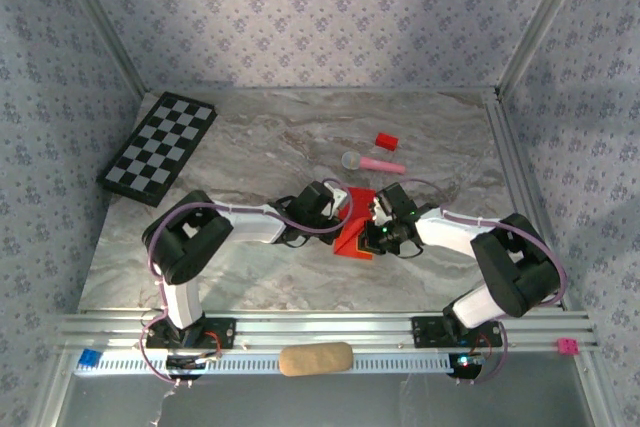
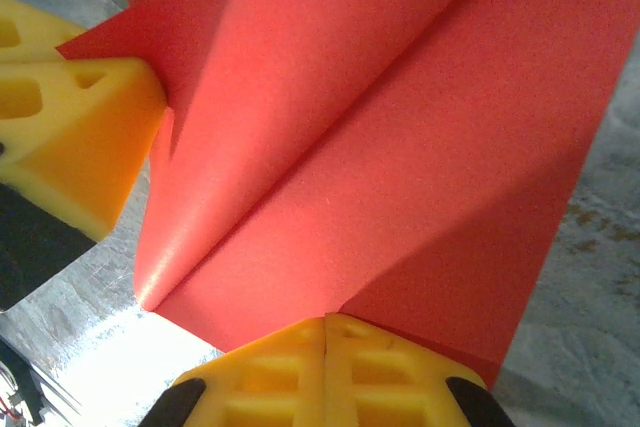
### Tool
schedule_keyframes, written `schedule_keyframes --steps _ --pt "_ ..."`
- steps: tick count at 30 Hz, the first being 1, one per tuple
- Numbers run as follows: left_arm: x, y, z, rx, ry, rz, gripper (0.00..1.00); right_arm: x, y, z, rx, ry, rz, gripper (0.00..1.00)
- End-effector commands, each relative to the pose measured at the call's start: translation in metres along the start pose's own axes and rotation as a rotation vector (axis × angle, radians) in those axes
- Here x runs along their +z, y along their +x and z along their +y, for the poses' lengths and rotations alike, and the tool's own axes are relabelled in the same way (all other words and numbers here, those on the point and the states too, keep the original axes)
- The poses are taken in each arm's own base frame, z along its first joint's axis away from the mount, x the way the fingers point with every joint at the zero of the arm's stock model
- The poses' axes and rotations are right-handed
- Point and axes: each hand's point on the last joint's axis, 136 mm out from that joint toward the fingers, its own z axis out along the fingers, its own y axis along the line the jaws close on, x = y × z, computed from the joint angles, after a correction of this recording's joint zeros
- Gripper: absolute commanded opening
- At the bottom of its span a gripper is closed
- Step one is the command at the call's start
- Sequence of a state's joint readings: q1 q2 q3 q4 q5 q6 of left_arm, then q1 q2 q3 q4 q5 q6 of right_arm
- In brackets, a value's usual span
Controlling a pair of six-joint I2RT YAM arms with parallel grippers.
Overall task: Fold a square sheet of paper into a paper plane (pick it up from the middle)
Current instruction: Fold the triangle a second time at the center of the table.
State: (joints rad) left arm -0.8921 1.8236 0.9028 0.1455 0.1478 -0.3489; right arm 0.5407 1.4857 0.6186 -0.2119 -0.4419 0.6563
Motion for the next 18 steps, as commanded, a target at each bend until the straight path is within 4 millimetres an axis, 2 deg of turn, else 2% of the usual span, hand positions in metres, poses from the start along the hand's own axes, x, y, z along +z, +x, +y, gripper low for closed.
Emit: schedule_keyframes --steps 1,10,15,18 --pt "0.004 0.001 -0.004 0.015 0.011 0.015 0.00 0.000 0.013 -0.018 0.017 0.058 0.037 0.05" --pt "0.004 0.003 -0.005 0.020 0.019 0.022 0.00 -0.002 0.010 -0.015 0.017 0.045 0.027 0.08" --pt "0.004 0.005 -0.005 0.017 0.018 0.027 0.00 -0.023 -0.010 0.000 0.037 -0.011 -0.105 0.16" --pt "0.004 0.004 -0.005 0.019 0.018 0.026 0.00 -0.035 -0.023 0.011 0.089 -0.100 -0.198 0.15"
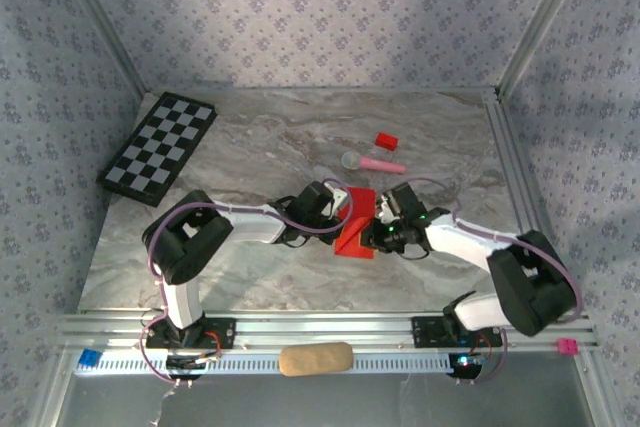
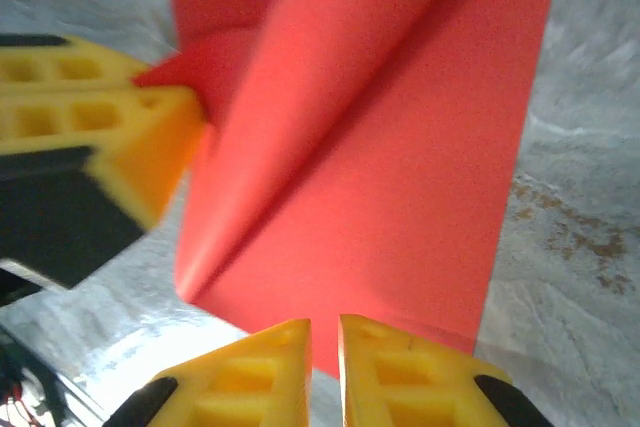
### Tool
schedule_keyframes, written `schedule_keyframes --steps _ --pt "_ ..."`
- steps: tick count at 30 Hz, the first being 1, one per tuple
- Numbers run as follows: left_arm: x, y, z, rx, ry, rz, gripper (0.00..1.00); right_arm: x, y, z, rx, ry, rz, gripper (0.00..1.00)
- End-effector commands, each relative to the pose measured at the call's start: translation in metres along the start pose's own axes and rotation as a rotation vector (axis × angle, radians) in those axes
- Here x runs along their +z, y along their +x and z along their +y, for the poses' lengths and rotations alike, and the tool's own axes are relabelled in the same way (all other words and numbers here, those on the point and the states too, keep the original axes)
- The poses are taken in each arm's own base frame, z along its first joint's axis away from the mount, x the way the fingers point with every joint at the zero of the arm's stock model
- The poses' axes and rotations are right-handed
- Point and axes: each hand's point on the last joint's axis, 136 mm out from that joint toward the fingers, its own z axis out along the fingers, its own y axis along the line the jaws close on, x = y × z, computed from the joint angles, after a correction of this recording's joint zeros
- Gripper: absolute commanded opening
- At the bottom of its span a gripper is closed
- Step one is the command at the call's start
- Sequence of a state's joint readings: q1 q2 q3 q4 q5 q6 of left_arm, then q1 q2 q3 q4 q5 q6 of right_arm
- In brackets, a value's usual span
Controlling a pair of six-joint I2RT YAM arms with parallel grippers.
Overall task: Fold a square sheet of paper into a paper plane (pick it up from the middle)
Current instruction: Fold the triangle a second time at the center of the table.
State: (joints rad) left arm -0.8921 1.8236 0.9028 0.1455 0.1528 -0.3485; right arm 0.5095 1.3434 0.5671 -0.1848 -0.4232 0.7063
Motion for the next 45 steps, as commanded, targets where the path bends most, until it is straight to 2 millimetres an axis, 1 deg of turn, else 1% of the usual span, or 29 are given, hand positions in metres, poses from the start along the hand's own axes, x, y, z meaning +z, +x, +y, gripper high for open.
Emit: schedule_keyframes --steps 1,4,6,9,13,17,22,25,31,34,36,38,41,43,45 --pt "0.004 0.003 -0.005 0.020 0.016 0.024 0.00 -0.011 -0.018 0.010 0.080 -0.068 -0.112 0.14" --pt "0.005 0.003 -0.005 0.020 0.015 0.024 0.00 -0.015 -0.031 0.021 0.118 -0.125 -0.158 0.07" --pt "0.005 0.003 -0.006 0.020 0.018 0.025 0.00 -0.012 -0.039 0.030 0.131 -0.158 -0.166 0.04" --pt "0.007 0.004 -0.005 0.020 0.018 0.029 0.00 -0.005 -0.048 0.038 0.157 -0.176 -0.176 0.00" --pt "0.008 0.005 -0.006 0.018 0.020 0.030 0.00 0.004 -0.058 0.040 0.179 -0.166 -0.191 0.00" --pt "0.008 0.005 -0.006 0.020 0.020 0.030 0.00 0.012 -0.061 0.039 0.198 -0.165 -0.186 0.00" --pt "0.008 0.005 -0.006 0.022 0.022 0.032 0.00 0.017 -0.064 0.033 0.216 -0.148 -0.189 0.00" --pt "0.008 0.005 -0.007 0.023 0.026 0.032 0.00 0.022 -0.061 0.026 0.223 -0.127 -0.178 0.00" --pt "0.009 0.005 -0.008 0.024 0.028 0.035 0.00 0.029 -0.049 -0.001 0.255 -0.057 -0.166 0.00" --pt "0.009 0.006 -0.009 0.026 0.030 0.037 0.00 0.033 -0.039 -0.016 0.272 -0.020 -0.150 0.00" --pt "0.009 0.006 -0.008 0.029 0.029 0.040 0.00 0.035 -0.032 -0.024 0.286 -0.010 -0.146 0.00" --pt "0.009 0.007 -0.008 0.030 0.027 0.044 0.00 0.037 -0.028 -0.028 0.290 -0.008 -0.143 0.00" --pt "0.009 0.007 -0.008 0.030 0.028 0.046 0.00 0.035 -0.029 -0.026 0.288 -0.023 -0.150 0.00" --pt "0.010 0.008 -0.008 0.032 0.026 0.052 0.00 0.029 -0.035 -0.017 0.276 -0.049 -0.164 0.00" --pt "0.009 0.007 -0.008 0.033 0.027 0.051 0.00 0.019 -0.044 -0.006 0.259 -0.078 -0.192 0.00"
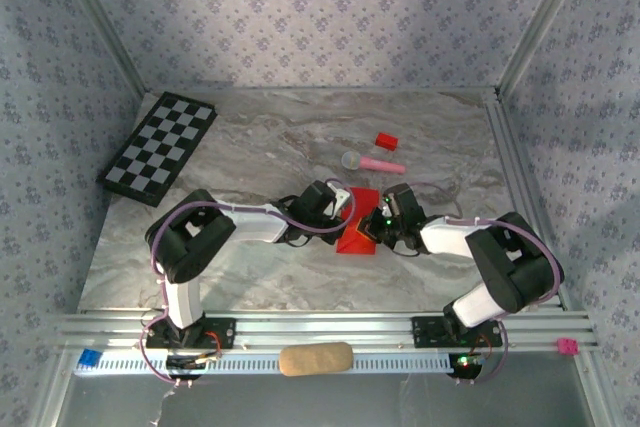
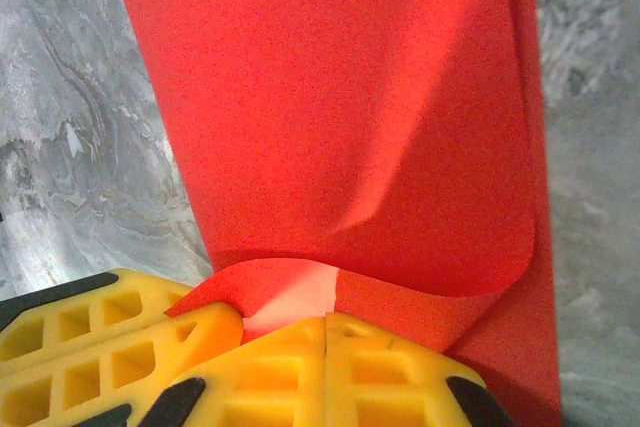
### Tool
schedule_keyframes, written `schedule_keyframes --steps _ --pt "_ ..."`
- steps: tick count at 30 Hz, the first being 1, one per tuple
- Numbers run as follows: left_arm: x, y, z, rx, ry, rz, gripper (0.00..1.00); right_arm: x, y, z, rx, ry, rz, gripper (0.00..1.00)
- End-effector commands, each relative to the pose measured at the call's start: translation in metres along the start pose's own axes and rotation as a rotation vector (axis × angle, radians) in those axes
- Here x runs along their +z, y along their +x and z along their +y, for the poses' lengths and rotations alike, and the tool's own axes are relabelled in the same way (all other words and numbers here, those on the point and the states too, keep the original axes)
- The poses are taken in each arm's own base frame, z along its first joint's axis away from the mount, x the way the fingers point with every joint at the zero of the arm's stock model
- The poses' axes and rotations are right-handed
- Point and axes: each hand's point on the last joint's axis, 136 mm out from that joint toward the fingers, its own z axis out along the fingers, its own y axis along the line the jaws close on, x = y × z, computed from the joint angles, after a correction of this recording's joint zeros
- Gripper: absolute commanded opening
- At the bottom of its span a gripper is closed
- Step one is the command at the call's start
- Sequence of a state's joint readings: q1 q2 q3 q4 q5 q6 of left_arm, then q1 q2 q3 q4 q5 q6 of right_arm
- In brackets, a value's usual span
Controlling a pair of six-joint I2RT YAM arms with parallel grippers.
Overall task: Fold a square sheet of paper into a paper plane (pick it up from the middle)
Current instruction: Fold the triangle a second time at the center of the table.
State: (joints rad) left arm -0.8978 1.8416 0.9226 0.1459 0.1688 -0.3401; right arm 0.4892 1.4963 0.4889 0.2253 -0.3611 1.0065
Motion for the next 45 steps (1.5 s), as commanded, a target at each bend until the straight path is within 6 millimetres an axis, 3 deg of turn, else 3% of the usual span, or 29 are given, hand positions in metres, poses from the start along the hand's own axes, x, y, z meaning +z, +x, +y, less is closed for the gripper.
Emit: schedule_keyframes --steps 1,4,11,17,20,26,32,40,45 --pt "0.005 0.009 -0.002 0.019 0.007 0.046 0.00 -0.012 -0.008 0.008 0.000 -0.009 -0.033 0.00" --pt "0.005 0.009 -0.003 0.019 0.008 0.046 0.00 -0.018 -0.019 0.020 -0.020 -0.034 -0.051 0.01" --pt "0.004 0.009 -0.003 0.019 0.011 0.047 0.00 -0.009 -0.028 0.002 0.028 0.003 -0.060 0.00" --pt "0.004 0.008 -0.004 0.019 0.013 0.046 0.00 -0.003 -0.019 -0.047 0.118 0.127 -0.081 0.00" --pt "0.004 0.009 -0.005 0.021 0.016 0.049 0.00 -0.006 -0.019 -0.058 0.147 0.133 -0.100 0.00" --pt "0.004 0.011 -0.004 0.022 0.014 0.052 0.00 -0.016 -0.030 -0.046 0.151 0.072 -0.135 0.02" --pt "0.004 0.010 -0.005 0.023 0.018 0.052 0.00 -0.028 -0.040 -0.055 0.172 0.092 -0.186 0.04" --pt "0.004 0.011 -0.007 0.025 0.019 0.053 0.00 -0.047 -0.040 -0.005 0.005 -0.005 -0.186 0.07" --pt "0.002 0.010 -0.008 0.028 0.020 0.048 0.00 -0.038 -0.021 0.015 -0.030 -0.057 -0.084 0.07"
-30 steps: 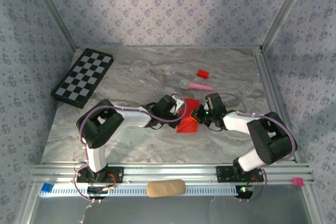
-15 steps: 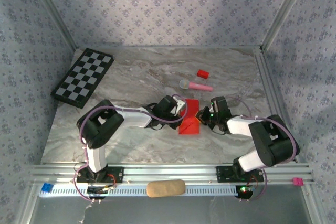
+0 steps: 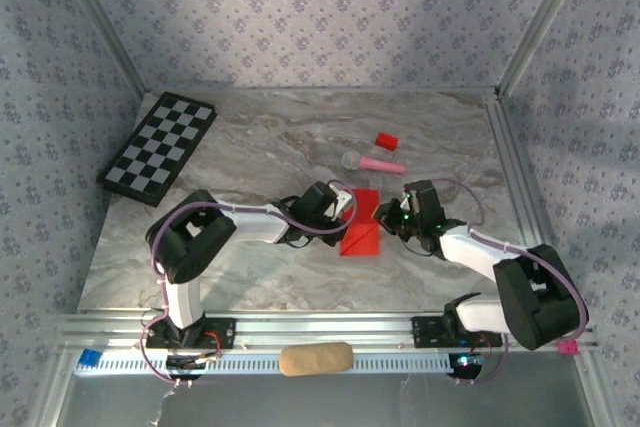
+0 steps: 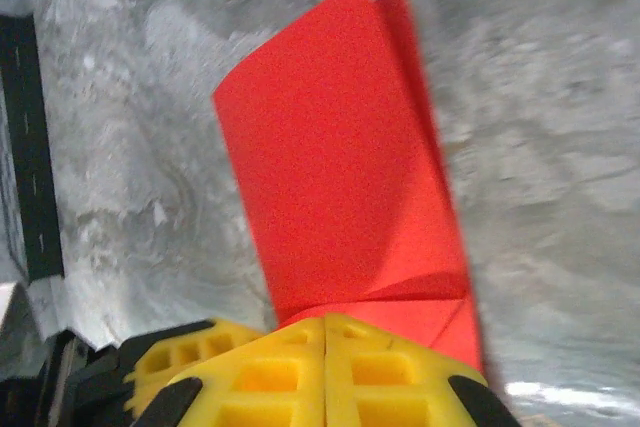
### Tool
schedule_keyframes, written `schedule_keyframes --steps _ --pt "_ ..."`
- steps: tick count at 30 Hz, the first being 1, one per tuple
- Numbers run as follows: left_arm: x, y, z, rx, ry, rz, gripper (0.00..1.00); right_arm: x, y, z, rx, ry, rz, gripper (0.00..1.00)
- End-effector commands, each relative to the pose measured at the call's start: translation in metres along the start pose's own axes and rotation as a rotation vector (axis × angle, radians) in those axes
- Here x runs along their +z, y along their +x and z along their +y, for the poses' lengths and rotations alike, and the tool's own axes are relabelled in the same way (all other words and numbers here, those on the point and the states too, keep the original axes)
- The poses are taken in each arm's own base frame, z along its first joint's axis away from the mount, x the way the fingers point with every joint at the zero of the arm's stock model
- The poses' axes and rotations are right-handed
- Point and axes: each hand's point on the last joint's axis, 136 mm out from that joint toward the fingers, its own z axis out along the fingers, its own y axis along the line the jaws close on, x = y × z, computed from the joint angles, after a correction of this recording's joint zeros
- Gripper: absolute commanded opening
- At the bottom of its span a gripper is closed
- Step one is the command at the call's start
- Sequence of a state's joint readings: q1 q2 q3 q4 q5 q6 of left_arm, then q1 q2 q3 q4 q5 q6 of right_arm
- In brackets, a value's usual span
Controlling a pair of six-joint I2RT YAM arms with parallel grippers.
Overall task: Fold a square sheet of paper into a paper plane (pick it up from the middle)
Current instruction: Fold the triangle a second time at the center of the table.
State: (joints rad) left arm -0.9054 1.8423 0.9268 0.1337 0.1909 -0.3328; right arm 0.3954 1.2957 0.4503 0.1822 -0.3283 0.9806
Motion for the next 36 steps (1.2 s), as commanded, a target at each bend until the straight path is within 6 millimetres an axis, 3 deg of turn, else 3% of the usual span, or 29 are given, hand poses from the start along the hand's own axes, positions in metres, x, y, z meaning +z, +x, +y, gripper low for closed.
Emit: schedule_keyframes --steps 1,6,9,20,25,33,36 --pt "0.002 0.006 -0.001 0.018 -0.002 0.030 0.00 0.007 0.017 0.010 -0.029 -0.015 0.099 0.07" --pt "0.001 0.006 -0.002 0.021 -0.003 0.029 0.00 0.022 0.024 0.018 -0.026 -0.006 0.143 0.06" --pt "0.003 0.006 -0.002 0.022 -0.002 0.030 0.00 0.031 0.024 0.011 -0.007 0.014 0.149 0.05" --pt "0.001 0.007 -0.002 0.027 -0.007 0.031 0.00 0.038 0.042 -0.039 0.061 0.132 0.179 0.03" --pt "-0.003 0.001 -0.005 0.015 -0.004 0.015 0.03 0.034 0.046 -0.049 0.019 0.135 0.191 0.03" --pt "-0.033 -0.025 -0.008 -0.017 -0.031 -0.068 0.35 0.030 0.047 -0.057 0.006 0.111 0.206 0.02" --pt "-0.046 -0.029 -0.010 -0.053 -0.033 -0.083 0.36 0.028 0.044 -0.056 0.007 0.107 0.196 0.02"
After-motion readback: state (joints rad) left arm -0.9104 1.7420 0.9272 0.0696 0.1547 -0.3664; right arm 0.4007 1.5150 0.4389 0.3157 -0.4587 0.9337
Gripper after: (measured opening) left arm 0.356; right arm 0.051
